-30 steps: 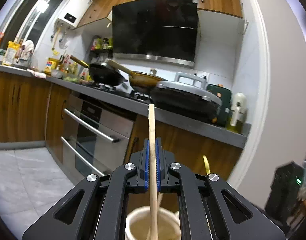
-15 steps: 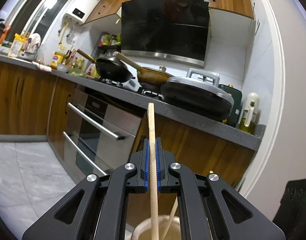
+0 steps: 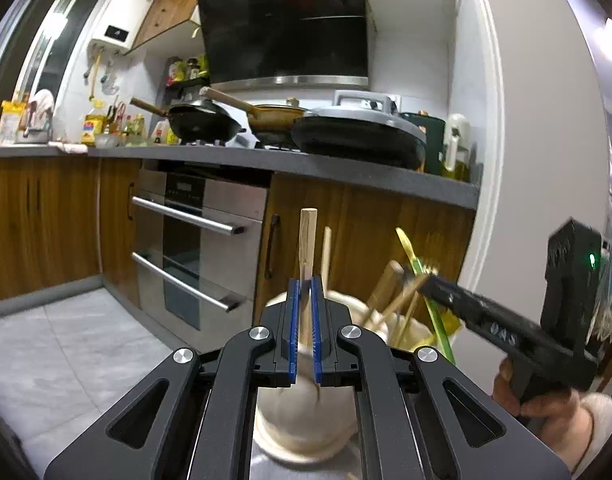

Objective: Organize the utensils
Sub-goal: 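Drop chopstick into tall cup with left tool while right tool drops green utensil in small cup, then open both tools and withdraw them from the holder toward the cloth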

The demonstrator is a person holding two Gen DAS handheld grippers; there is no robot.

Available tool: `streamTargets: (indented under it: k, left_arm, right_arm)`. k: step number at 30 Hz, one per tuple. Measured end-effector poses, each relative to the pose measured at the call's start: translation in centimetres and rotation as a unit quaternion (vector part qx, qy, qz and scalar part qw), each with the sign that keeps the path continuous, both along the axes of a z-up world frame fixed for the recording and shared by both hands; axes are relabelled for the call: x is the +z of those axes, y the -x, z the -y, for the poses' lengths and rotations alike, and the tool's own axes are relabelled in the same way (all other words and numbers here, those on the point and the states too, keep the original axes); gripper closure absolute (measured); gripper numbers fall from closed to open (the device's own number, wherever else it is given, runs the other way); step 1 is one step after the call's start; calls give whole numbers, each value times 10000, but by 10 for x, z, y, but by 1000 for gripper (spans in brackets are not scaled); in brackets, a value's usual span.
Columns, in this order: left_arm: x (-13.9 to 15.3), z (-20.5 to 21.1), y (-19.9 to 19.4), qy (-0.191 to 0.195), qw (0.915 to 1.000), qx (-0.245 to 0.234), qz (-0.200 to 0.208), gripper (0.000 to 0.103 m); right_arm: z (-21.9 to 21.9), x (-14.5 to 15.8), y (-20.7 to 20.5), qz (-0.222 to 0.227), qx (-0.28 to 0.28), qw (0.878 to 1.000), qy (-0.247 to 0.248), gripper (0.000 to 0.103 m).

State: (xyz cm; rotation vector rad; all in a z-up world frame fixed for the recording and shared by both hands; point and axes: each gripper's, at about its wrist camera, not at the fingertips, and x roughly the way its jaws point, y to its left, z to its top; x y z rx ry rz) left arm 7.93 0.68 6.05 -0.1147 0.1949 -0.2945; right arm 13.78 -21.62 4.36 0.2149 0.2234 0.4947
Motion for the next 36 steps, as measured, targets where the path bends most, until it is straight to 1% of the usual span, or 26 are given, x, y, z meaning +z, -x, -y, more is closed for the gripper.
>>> streamTargets:
  k: [2,4,8,11,14,17,18,19,21,25,31,36]
  left_arm:
    - [-3,0,4,50,10000,-50,-27,97]
    - [-8,-1,4,120,9998,-102,-98,97]
    - [-15,-5,5,101,9998,-69,-182,96]
    - [-14,-10,7,190,9997,-93,-157,92]
    - [-15,-13,9,260,9995,-115,-118,86]
    - [-15,-13,9,275,9995,-124,-118,82]
    - [-16,-14,9,291,9994,-131,-125,79]
    - [-16,-14,9,306,9994,-137,-126,71]
    - [-15,-15,10,364,9991,-158,-117,60]
    - [-14,-19,11,470,9987,-166,-68,53]
    - [-14,-17,10,434,9988,-190,-90,52]
    - [-16,-17,10,408,9989,-221,-120,52]
  right_arm:
    - [3,-1,-1,-69,85,9998,-136,93]
    - [4,-2,-1,-42,82,9998,-185,93]
    - [6,-2,0,-14,151,9993,-328,93]
    - [5,-3,-1,-4,135,9992,-370,93]
    - [5,1,-2,121,-89,9990,-433,93]
    - [-6,7,-6,273,-314,9990,-179,93]
    - [-10,7,-8,280,-337,9990,-96,93]
    - [-16,6,-11,287,-363,9989,11,93]
    - [-26,2,-14,340,-437,9981,261,93]
    - [-37,-4,-11,539,-568,9941,748,93]
    - [-25,-6,6,505,-439,9948,771,93]
    - [-10,-6,16,310,-306,9971,619,93]
